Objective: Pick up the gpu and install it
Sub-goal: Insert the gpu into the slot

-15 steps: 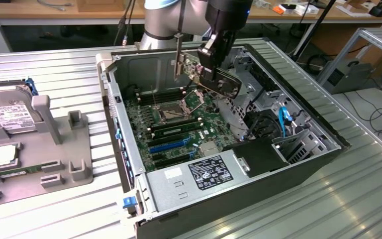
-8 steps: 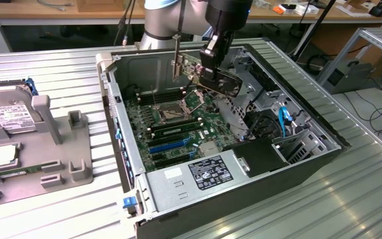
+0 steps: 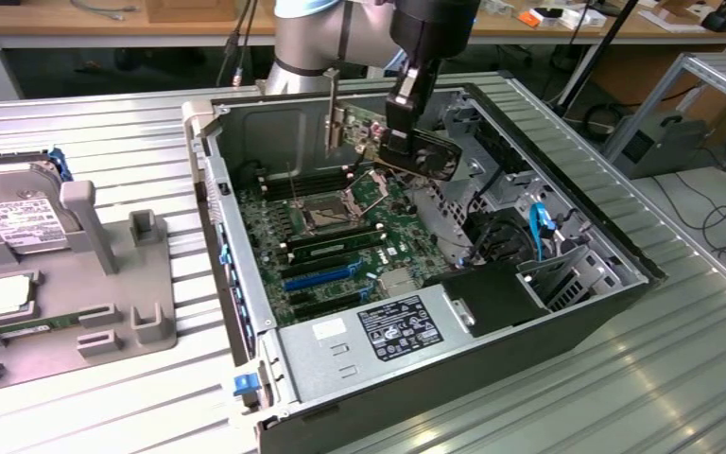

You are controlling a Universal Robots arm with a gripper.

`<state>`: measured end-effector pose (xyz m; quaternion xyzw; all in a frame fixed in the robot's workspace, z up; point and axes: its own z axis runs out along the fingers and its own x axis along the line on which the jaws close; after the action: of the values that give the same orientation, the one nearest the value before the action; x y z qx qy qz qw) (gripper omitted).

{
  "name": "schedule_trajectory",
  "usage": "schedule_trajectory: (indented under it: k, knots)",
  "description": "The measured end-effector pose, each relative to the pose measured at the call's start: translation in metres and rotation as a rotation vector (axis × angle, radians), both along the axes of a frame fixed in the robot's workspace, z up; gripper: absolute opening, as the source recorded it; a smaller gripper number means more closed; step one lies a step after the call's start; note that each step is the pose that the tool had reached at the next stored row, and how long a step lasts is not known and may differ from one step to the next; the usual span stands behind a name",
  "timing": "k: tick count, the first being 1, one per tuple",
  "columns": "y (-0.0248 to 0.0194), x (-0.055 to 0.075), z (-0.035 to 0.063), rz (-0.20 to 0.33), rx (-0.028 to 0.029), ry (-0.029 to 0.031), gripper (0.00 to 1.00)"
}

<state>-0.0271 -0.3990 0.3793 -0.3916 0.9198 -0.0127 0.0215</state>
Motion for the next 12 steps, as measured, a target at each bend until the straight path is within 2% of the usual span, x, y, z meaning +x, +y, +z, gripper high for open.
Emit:
schedule_trajectory:
  k: [6,12]
  knots:
    - [0.0000,0.0000,-0.0001,0.080,0.0001,0.0000,0.27]
    - [0.0000,0.0000,-0.0001,0.139,0.0000,0.0000,0.27]
